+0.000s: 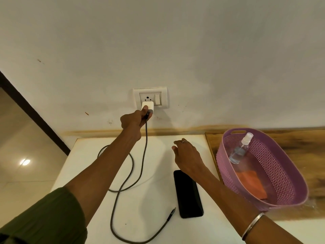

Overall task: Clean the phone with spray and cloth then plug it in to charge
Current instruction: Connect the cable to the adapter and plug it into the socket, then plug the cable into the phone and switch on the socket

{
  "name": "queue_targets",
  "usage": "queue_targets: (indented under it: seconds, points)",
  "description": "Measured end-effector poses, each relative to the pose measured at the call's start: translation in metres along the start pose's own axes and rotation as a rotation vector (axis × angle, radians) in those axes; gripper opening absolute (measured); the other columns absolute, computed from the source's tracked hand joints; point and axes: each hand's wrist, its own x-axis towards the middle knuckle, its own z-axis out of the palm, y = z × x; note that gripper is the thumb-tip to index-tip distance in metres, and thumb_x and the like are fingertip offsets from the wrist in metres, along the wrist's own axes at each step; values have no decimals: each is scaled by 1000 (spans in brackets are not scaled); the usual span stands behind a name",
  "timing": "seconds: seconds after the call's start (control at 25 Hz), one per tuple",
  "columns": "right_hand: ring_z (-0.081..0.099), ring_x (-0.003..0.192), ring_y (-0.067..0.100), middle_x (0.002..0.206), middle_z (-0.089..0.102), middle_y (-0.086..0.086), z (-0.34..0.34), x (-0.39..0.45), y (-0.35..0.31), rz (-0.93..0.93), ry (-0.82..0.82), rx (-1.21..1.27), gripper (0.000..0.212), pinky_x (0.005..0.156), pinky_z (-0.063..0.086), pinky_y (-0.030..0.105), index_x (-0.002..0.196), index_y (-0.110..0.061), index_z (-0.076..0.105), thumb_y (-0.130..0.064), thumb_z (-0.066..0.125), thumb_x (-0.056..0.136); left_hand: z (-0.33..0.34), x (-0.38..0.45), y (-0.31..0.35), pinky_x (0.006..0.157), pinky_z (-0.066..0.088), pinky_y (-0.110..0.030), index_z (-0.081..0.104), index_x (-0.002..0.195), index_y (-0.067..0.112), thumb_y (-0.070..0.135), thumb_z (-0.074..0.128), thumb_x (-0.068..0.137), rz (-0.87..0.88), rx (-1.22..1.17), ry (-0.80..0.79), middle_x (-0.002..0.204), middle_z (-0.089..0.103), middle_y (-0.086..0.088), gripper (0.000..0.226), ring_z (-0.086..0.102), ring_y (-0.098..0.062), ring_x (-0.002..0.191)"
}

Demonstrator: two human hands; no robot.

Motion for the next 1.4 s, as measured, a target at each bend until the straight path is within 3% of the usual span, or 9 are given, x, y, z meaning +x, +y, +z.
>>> queue_targets:
  seconds: [0.16, 0.36, 0.52, 0.84, 0.96, 1.08, 1.2, 1.32, 1.4]
  points:
    - [45, 135, 24, 130, 59, 8, 8, -1, 2, 9, -12, 16, 33, 101, 45, 38, 126, -10, 57, -26, 41, 102, 12, 4, 6, 56, 60, -28, 62, 72, -2, -2, 83, 71, 28, 30, 89, 79, 69, -14, 20, 72, -23, 57]
    - [50, 129, 26, 131, 58, 10, 13, 1, -2, 0, -13, 32, 33, 100, 46, 40, 126, -9, 57, -26, 41, 102, 13, 11, 6, 78, 62, -39, 63, 77, -3, -4, 80, 72, -9, 14, 76, 96, 71, -18, 18, 73, -32, 85]
    - [55, 119, 27, 126, 58, 9, 9, 2, -6, 10, -13, 27, 32, 95, 48, 40, 123, -9, 58, -27, 41, 102, 14, 8, 5, 53, 58, -25, 66, 77, -4, -1, 81, 72, 50, 96, 110, 83, 70, -14, 16, 69, -23, 64]
    - [59, 115, 26, 127, 59, 8, -16, -26, -10, 33, -3, 32, 33, 95, 48, 37, 126, -14, 57, -30, 41, 102, -3, -17, 2, 80, 61, -38, 65, 79, 4, 29, 74, 88, 111, 287, -38, 92, 72, -13, 28, 70, -27, 75]
    - [59, 115, 25, 128, 60, 7, -24, -40, -9, 60, -20, 15, 34, 94, 47, 36, 129, -13, 56, -28, 42, 101, -51, -39, -25, 85, 55, -38, 70, 96, 2, 20, 59, 96, 445, 587, 64, 95, 73, -14, 20, 69, -32, 90]
    - [57, 116, 25, 127, 60, 8, -25, -62, -9, 99, -41, -4, 35, 94, 47, 35, 131, -14, 53, -27, 44, 100, -110, -68, -62, 68, 42, -24, 68, 91, 9, 10, 57, 96, 747, 706, 90, 77, 69, -3, 12, 64, -18, 70]
    - [52, 120, 25, 130, 56, 8, -21, -84, -9, 168, -119, -24, 41, 94, 47, 36, 136, -15, 46, -31, 46, 98, -152, -92, -96, 60, 40, -12, 60, 80, 26, 15, 58, 95, 825, 901, -106, 68, 60, 12, 19, 58, -6, 62]
    - [46, 125, 28, 136, 49, 10, -16, -107, -10, 275, -174, -17, 53, 97, 47, 40, 141, -16, 38, -41, 50, 95, -172, -118, -128, 63, 50, -25, 56, 72, 32, 47, 61, 89, 593, 1149, -402, 70, 61, 10, 23, 59, -5, 65]
    - [45, 126, 30, 138, 45, 11, -6, -126, -11, 343, -174, -22, 69, 98, 47, 43, 144, -17, 30, -50, 55, 89, -178, -133, -145, 63, 45, -22, 56, 80, 35, 76, 57, 73, 415, 1344, -539, 80, 59, 14, 42, 56, -2, 74]
